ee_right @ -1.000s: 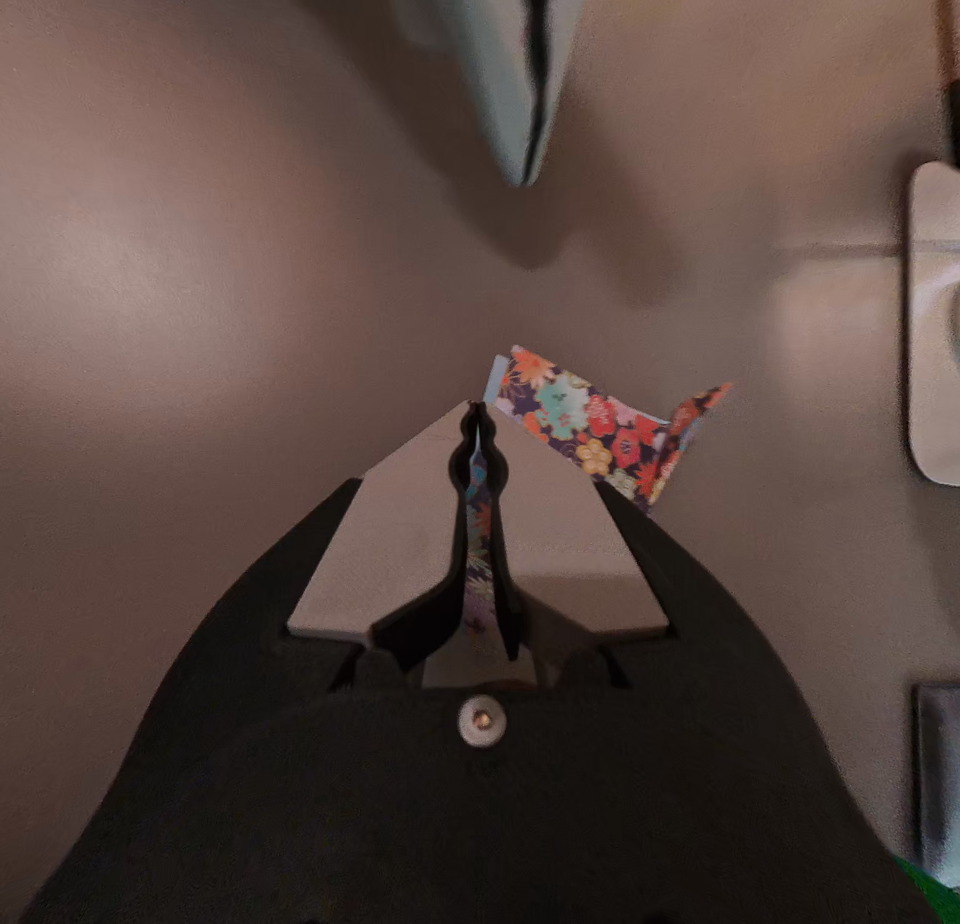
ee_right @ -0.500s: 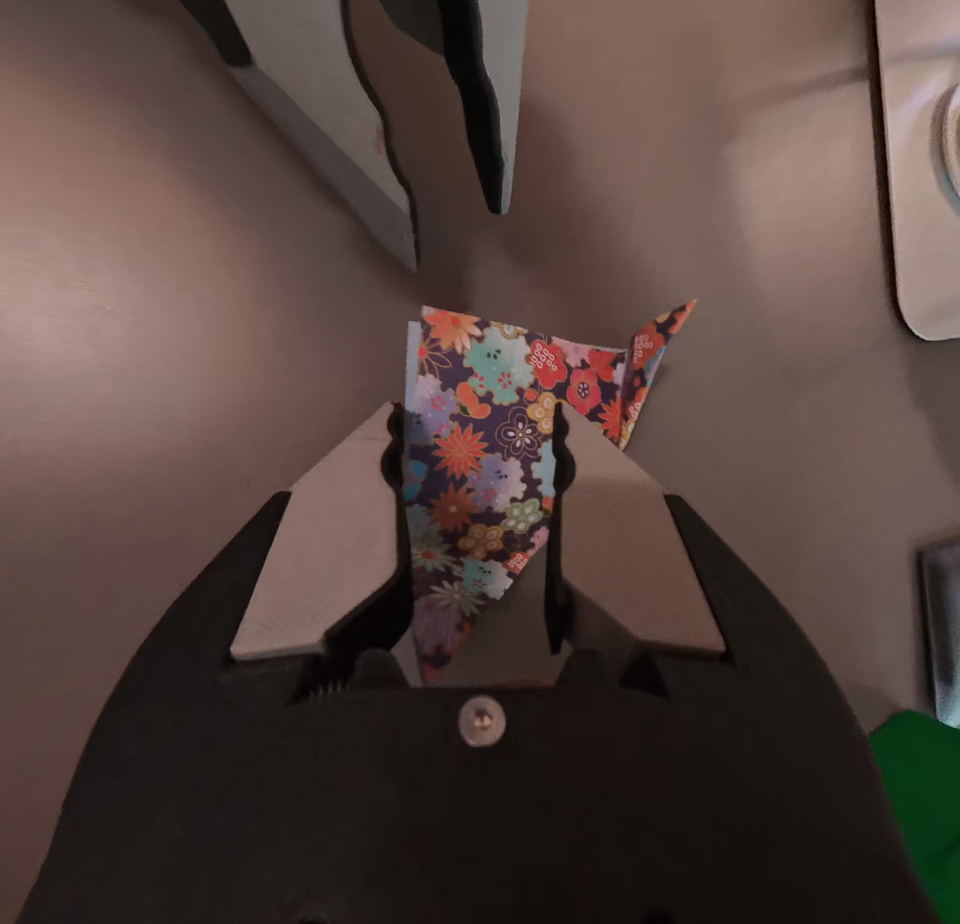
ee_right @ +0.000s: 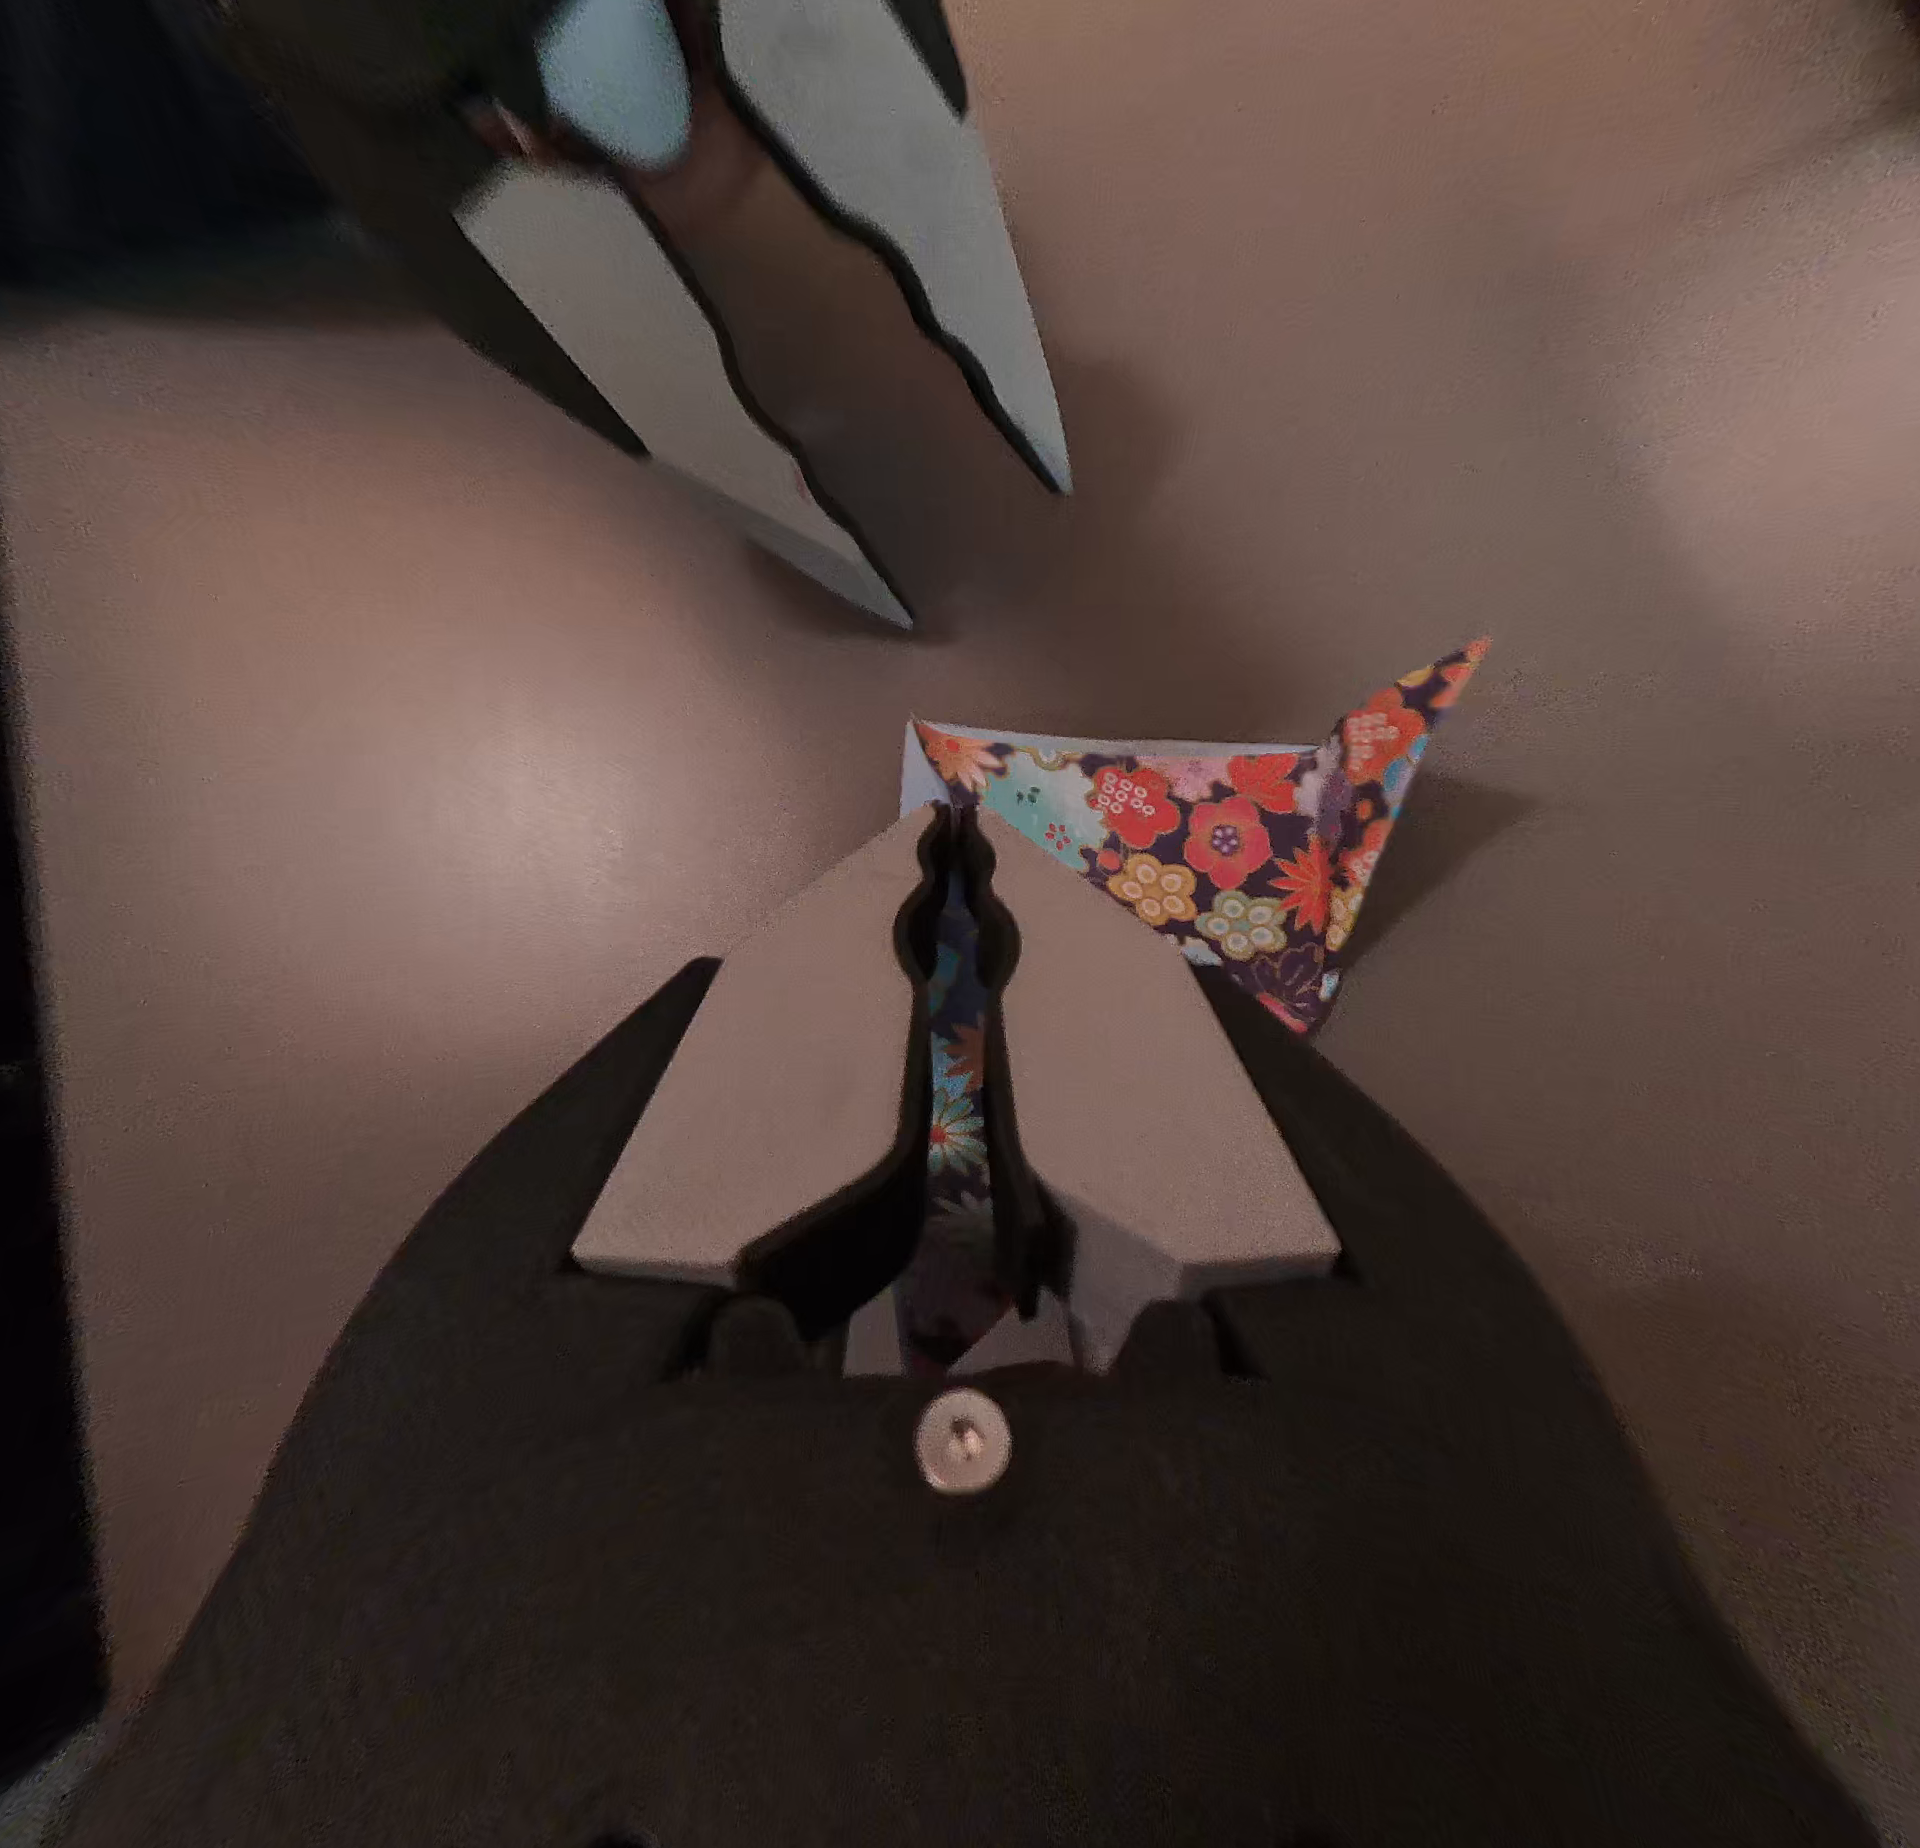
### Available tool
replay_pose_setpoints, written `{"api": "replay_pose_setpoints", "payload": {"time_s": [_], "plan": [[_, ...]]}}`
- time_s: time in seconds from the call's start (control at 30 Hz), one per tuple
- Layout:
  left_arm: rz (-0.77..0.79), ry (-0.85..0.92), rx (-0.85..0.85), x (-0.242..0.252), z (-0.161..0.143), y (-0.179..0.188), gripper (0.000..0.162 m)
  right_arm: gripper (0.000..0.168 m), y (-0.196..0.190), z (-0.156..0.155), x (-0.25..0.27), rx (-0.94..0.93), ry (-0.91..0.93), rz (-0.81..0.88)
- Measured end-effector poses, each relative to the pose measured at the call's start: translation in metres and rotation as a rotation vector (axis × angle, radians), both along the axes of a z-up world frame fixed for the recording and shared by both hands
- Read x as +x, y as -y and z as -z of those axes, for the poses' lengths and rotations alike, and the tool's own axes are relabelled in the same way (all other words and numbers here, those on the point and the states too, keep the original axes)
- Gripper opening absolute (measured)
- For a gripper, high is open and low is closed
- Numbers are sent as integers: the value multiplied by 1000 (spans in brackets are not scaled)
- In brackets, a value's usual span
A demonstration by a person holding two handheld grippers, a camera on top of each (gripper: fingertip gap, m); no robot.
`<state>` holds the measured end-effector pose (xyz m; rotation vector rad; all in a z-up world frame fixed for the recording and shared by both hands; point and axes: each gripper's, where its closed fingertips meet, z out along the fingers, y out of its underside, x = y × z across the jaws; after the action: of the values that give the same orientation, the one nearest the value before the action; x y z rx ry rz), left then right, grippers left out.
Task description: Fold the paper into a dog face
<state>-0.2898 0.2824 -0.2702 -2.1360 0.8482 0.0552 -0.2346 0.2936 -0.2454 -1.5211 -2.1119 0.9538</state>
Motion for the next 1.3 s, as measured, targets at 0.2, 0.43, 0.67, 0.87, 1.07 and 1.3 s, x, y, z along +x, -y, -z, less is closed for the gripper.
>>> {"api": "replay_pose_setpoints", "payload": {"time_s": [0.2,0.43,0.67,0.87,1.07,1.3], "plan": [[109,-177,191,18,-12,-10,51,0,-6,-32,5,-230,-104,4],[168,-290,355,37,-19,-16,57,0,-7,-57,9,-365,-191,-14],[126,-332,433,41,-26,-27,53,0,0,-64,12,-428,-202,-49],[148,-232,514,55,-47,-23,23,0,2,-57,13,-422,-171,-63],[152,-99,386,56,-42,-18,0,7,8,-45,20,-320,-108,-119],[16,-34,128,41,-28,-14,0,39,-2,-55,25,-112,-181,-104]]}}
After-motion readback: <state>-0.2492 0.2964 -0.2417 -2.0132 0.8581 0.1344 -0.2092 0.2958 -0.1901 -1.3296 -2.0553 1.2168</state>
